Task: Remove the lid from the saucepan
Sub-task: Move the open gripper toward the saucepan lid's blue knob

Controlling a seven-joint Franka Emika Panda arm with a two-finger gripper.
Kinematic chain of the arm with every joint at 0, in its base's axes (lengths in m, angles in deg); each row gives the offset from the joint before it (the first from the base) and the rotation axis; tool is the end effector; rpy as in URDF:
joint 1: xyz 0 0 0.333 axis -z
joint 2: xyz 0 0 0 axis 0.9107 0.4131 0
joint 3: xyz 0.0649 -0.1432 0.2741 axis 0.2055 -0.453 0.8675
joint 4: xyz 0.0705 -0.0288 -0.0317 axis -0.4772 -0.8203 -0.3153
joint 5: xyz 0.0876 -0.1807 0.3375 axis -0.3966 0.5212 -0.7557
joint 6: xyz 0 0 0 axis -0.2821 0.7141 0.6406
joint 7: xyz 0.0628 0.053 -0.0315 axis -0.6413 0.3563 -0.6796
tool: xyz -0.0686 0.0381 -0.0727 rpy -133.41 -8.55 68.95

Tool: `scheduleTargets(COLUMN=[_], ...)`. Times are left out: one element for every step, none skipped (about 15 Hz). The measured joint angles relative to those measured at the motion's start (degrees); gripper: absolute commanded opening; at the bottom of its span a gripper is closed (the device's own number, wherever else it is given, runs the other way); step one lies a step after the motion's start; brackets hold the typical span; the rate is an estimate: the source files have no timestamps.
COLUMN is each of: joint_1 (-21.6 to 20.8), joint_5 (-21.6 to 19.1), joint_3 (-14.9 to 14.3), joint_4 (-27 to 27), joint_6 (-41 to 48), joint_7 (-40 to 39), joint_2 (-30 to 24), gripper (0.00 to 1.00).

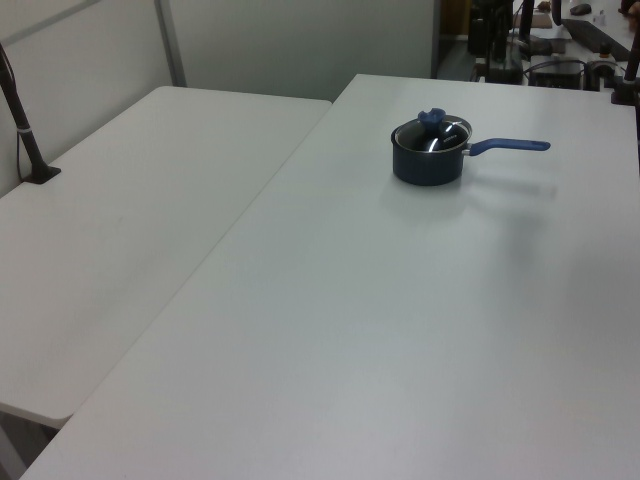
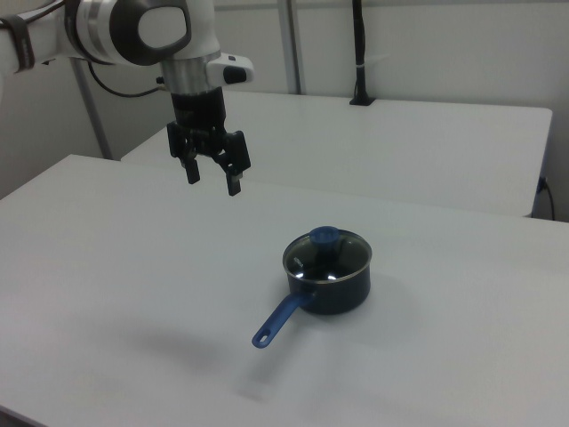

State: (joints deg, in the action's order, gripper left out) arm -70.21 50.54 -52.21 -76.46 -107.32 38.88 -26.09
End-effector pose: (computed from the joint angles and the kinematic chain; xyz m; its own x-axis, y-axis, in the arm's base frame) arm 0.5660 -0.0807 0.5903 0.9919 -0.1099 -0.0643 -0.1078 -0.9935 0.0354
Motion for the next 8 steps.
scheduleTargets(joint_1=[0.0, 0.3, 0.8, 1.3, 1.5, 1.5, 1.5, 1.5], joint_5=[0.0, 0.1, 0.1, 0.1, 0.1, 0.1, 0.1, 0.1], joint_3=[0.0, -0.1, -0.2, -0.5, -0.6, -0.6, -0.6, -0.6], joint_4=[0.0, 0.0, 0.1, 0.2, 0.2, 0.2, 0.2, 0.2], joint_6=[0.0, 0.0, 0.0, 0.0, 0.0, 0.0, 0.0, 0.0], joint_7=[0.0, 0.0, 0.0, 0.0, 0.0, 0.0, 0.0, 0.0], joint_2=[0.0, 0.0, 0.0, 0.0, 0.0, 0.0, 0.0, 0.0], gripper=[1.0, 1.0, 1.0, 1.0, 1.0, 1.0, 1.0, 1.0])
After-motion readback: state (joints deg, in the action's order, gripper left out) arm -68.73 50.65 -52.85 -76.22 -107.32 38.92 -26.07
